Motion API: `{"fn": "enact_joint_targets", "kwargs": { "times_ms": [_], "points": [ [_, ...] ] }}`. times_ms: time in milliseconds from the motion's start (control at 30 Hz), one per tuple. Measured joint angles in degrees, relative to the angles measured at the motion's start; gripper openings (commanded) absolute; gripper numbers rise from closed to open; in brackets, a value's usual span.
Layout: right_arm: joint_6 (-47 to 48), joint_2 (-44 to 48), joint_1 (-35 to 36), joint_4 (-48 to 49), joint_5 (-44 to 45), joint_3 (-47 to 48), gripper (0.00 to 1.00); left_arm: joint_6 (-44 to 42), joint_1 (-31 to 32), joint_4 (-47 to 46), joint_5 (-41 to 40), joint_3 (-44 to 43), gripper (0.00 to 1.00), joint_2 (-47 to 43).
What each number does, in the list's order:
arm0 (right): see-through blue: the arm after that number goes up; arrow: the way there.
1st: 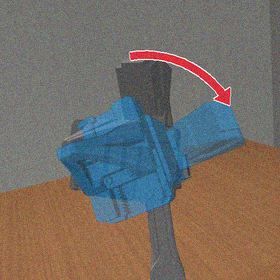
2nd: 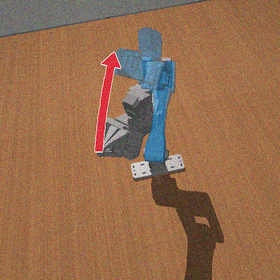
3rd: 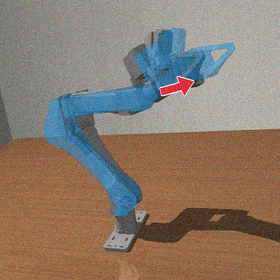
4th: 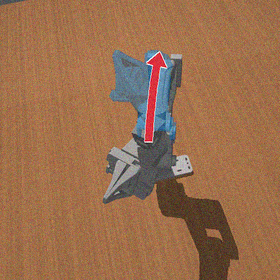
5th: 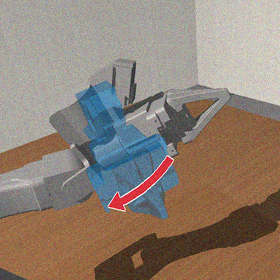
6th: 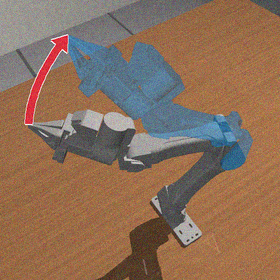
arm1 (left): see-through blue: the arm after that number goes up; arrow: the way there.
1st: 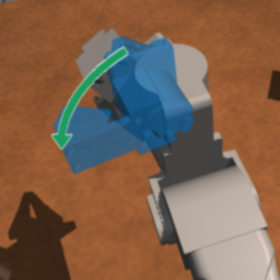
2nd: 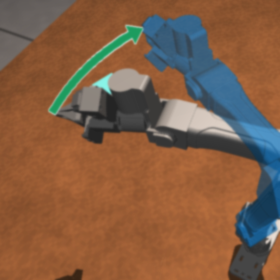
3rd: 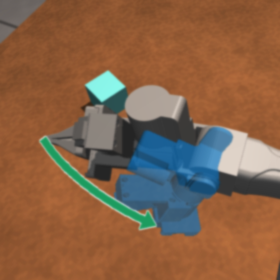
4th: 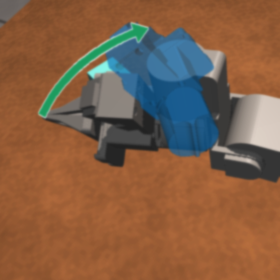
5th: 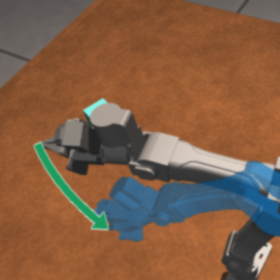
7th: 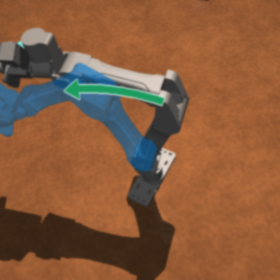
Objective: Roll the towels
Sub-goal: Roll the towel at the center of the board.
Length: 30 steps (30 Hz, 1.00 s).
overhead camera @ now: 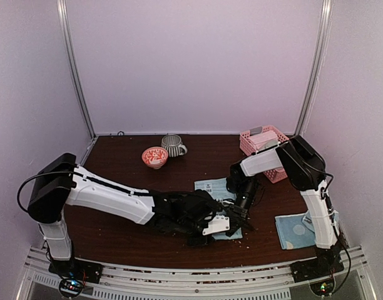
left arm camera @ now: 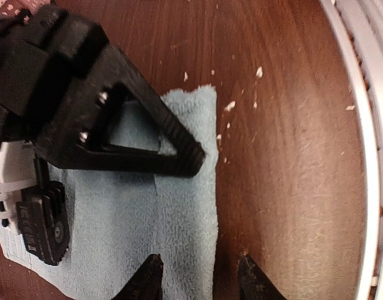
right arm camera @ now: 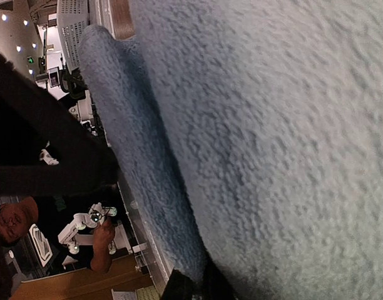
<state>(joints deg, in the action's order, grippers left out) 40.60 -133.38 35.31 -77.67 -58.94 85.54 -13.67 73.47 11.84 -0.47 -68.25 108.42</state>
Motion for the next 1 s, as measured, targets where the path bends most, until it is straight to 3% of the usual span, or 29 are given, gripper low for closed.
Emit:
{"fn": "enact_joint_targets", "kwargs": {
  "times_ms": [200,367,633,833,1000],
  "points": [
    [-0.07,0.00,0.00,0.00,0.00,0.00,0.00,-3.74,-0.17,0.39,-3.08,-0.35,0.40,3.93],
    [-0.04,0.00,0.00,0.02,-0.02,0.00,0.01,-4.92,-0.20,-0.28,-3.63,-0.90,0.28,5.18],
    [1.92,3.32,0.00,-0.04,2.32,0.02,0.27,-4.96,-0.20,-0.68,-3.13,-1.36,0.12,5.73],
    [2.73,10.38,-2.25,0.61,7.74,2.23,0.26,-3.34,-0.20,0.28,-2.16,-1.75,0.08,5.70],
    [-2.89,11.58,-4.07,6.62,13.75,2.75,0.23,-1.49,-0.20,2.12,-1.01,-1.77,0.05,4.87]
  ]
}}
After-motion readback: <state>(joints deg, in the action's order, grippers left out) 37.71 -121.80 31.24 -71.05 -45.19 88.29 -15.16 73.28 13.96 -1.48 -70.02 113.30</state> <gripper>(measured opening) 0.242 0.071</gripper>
